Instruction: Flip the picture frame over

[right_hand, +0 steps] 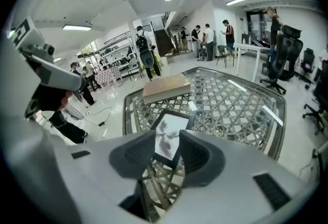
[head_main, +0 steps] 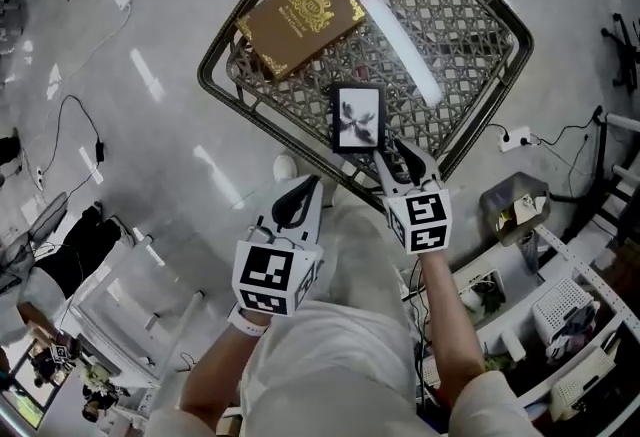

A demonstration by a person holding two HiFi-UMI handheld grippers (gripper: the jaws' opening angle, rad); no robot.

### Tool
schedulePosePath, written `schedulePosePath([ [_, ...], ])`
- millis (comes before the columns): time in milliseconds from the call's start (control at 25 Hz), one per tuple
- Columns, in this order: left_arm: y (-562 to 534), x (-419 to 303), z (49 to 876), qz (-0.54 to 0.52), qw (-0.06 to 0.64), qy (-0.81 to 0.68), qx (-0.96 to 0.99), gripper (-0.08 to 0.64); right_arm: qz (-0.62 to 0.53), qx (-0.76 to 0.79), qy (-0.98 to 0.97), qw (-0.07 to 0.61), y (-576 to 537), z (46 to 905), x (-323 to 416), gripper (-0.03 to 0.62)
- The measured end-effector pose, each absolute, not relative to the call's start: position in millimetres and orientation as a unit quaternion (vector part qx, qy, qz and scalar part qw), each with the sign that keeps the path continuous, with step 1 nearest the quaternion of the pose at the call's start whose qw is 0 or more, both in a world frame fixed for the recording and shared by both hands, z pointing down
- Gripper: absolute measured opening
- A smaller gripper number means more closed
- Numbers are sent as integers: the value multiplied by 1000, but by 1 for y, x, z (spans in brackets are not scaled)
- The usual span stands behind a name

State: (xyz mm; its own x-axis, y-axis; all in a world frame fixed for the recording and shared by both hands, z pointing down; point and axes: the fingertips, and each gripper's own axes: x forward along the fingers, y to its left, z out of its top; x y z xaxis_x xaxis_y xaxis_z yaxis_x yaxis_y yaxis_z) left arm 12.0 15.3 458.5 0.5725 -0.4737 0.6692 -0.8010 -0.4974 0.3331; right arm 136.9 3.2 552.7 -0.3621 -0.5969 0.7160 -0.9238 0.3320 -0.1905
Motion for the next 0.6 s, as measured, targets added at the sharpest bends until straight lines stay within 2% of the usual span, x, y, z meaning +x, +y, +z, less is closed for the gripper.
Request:
schedulePosePath([
  [320,42,18,397,241,291,-403,834,31,247,501,-787,261,32,465,143,53],
  [600,57,34,336,201,226,-419,856,29,195,525,-798,222,43,387,152,25],
])
